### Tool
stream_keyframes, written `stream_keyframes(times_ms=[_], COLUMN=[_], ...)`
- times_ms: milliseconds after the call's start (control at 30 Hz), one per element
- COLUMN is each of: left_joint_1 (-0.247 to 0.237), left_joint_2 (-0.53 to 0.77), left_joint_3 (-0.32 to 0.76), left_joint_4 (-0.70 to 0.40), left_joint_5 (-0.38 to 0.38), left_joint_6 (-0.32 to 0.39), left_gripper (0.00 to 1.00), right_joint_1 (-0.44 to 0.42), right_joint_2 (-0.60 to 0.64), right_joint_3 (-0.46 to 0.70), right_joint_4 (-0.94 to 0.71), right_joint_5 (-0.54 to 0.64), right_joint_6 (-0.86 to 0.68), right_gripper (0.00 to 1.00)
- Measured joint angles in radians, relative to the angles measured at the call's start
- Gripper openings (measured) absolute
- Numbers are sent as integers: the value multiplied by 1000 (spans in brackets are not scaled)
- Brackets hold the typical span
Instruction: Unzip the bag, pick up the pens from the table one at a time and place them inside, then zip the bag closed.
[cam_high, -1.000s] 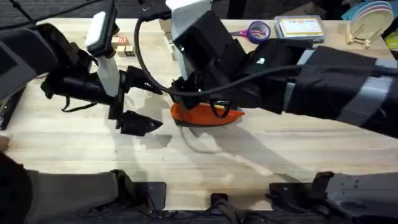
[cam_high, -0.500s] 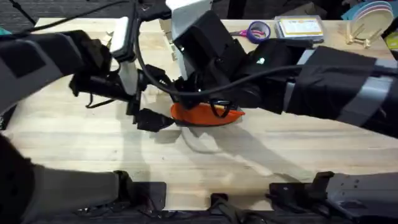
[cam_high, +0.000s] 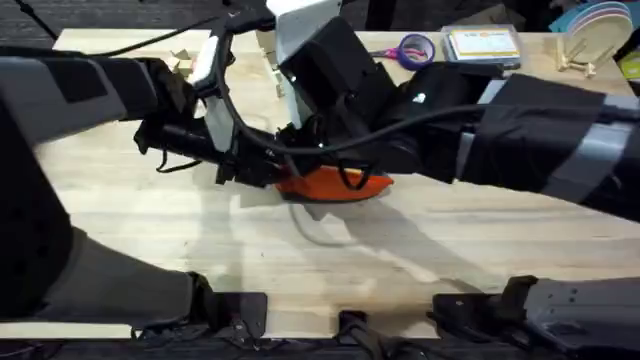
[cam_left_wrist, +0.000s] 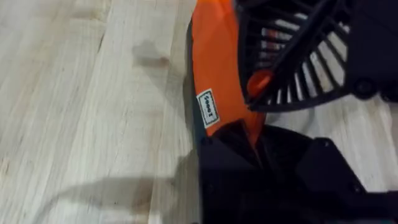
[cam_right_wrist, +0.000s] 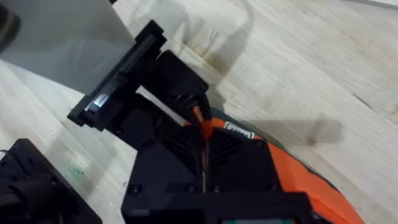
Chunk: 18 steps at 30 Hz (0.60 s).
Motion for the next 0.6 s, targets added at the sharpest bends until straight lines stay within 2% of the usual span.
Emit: stream_keyframes(times_ms=[67, 333, 600], left_joint_1=[-1, -1, -2], left_joint_2=[0, 0, 0], left_joint_3=[0, 0, 0], left_joint_4=[1, 0, 0], left_joint_5=[1, 0, 1], left_joint_6=[0, 0, 0], left_gripper=[51, 47, 45], right_joint_1=[0, -21, -122], right_joint_2=[0, 0, -6], right_joint_3=[0, 0, 0], right_joint_4=[0, -55, -196], right_joint_5=[0, 0, -19], right_joint_6=[0, 0, 0], right_gripper=[30, 30, 30])
